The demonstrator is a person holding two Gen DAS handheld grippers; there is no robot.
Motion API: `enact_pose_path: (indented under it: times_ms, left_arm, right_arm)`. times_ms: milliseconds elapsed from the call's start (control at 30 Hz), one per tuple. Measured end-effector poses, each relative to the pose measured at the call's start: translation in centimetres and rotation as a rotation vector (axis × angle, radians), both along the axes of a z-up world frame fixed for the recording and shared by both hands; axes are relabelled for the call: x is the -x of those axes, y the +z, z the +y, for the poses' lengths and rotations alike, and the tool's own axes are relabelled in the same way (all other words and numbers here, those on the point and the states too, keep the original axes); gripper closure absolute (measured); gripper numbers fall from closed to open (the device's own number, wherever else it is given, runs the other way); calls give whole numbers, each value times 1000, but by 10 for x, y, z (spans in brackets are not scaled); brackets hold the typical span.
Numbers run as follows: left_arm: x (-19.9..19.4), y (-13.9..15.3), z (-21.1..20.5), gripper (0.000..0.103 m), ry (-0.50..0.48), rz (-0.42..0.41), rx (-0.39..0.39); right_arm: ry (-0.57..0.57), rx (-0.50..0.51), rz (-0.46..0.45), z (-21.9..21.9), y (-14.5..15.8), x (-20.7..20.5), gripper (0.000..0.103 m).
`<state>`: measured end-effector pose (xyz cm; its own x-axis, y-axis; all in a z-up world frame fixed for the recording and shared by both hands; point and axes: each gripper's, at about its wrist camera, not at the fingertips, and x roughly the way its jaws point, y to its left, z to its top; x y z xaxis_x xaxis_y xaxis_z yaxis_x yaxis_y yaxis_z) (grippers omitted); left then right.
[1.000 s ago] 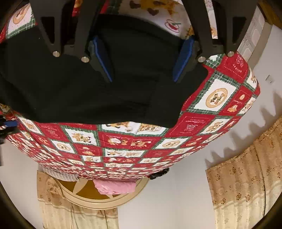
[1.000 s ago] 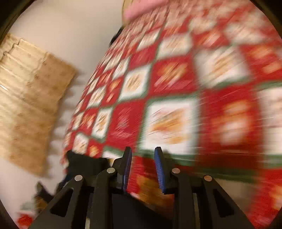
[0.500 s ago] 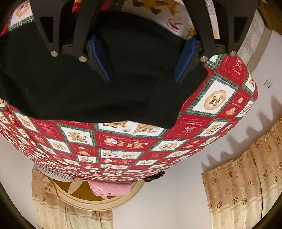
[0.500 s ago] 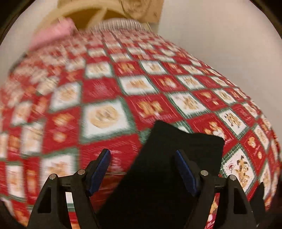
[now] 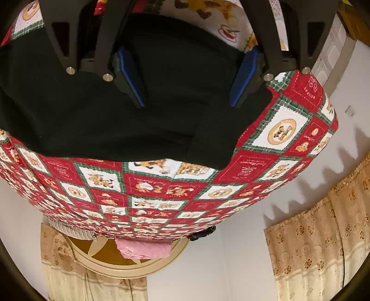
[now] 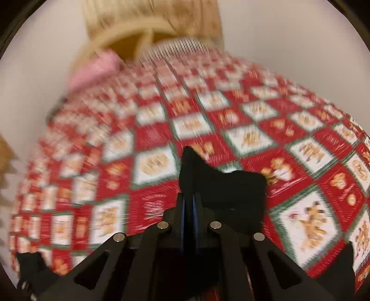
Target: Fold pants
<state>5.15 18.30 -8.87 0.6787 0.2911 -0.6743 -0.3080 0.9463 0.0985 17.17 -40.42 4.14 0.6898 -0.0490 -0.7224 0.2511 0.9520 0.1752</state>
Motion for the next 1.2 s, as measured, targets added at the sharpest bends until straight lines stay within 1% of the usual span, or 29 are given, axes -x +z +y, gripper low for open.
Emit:
enact_pose_path:
  times_ms: [33,100,200,267,333,400,467,500,567,600,633,700,767,800,833,867,900,933,967,1033,1067,1100,1133,1167,1200]
  left_arm:
    - [0,0,0,26,1,0,0]
    - [0,0,0,26,3,-1,0]
    - [0,0,0,26,4,-2,0]
    - [-1,0,0,26,6,-3,1]
    - [-1,0,0,25,9,-2,0]
    - [-2,1,0,25,11,1,2]
    - [-3,1,0,25,14,4,5]
    - [-3,1,0,24,15,5,6]
    - [-4,1,0,23,18,4,6]
    - [-4,1,0,23,19,5,4]
    - [-5,1,0,22,20,7,2]
    - [-6,2,0,20,21,17,0]
    - [-7,3,2,18,21,25,4]
    - [-7,3,3,17,20,27,5]
    - [-7,3,3,16,19,30,5]
    - [-8,3,4,14,21,31,6]
    - [-8,3,5,14,23,30,7]
    - [-8,3,5,14,27,30,11]
    - [-9,4,5,14,33,34,17]
    - [-8,8,5,14,43,38,32]
    - [-8,10,4,14,45,36,47]
    - [-7,11,3,14,43,35,59]
    - [-6,13,1,14,39,31,69]
    - [-4,16,-1,14,33,22,75]
    - [-1,18,-4,14,30,15,71]
  right_arm:
    - [3,-15,-57,-3,13,22,97]
    - [-7,-55,-141,-10,28,59,97]
    - [-47,-116,-262,-24,36,125,97]
    - [-82,-153,-304,-33,27,160,97]
    - [-131,-173,-317,-42,12,187,97]
    - [-183,-200,-318,-54,-13,213,97]
    - [-219,-248,-293,-65,-35,227,97]
    - [-233,-254,-276,-68,-43,232,97]
    - [-249,-234,-225,-71,-60,240,97]
    - [-260,-241,-199,-74,-68,242,96]
    - [-267,-272,-206,-78,-74,245,96]
    - [-279,-312,-228,-84,-75,249,90]
    - [-334,-315,-241,-92,-69,255,71]
    - [-389,-297,-274,-98,-61,261,66]
    - [-420,-279,-296,-101,-56,265,56]
    - [-460,-234,-323,-104,-46,270,47]
    - [-469,-186,-356,-104,-36,272,44]
    - [-445,-164,-381,-105,-29,270,44]
    - [-399,-153,-394,-105,-22,264,44]
    - [-285,-134,-372,-103,-11,237,44]
    - [-249,-103,-338,-102,-9,224,44]
    - [-210,-46,-287,-99,-8,205,44]
    - [-188,-1,-254,-100,-10,196,44]
    - [-155,62,-206,-99,-14,178,45]
    - [-132,98,-171,-99,-21,169,46]
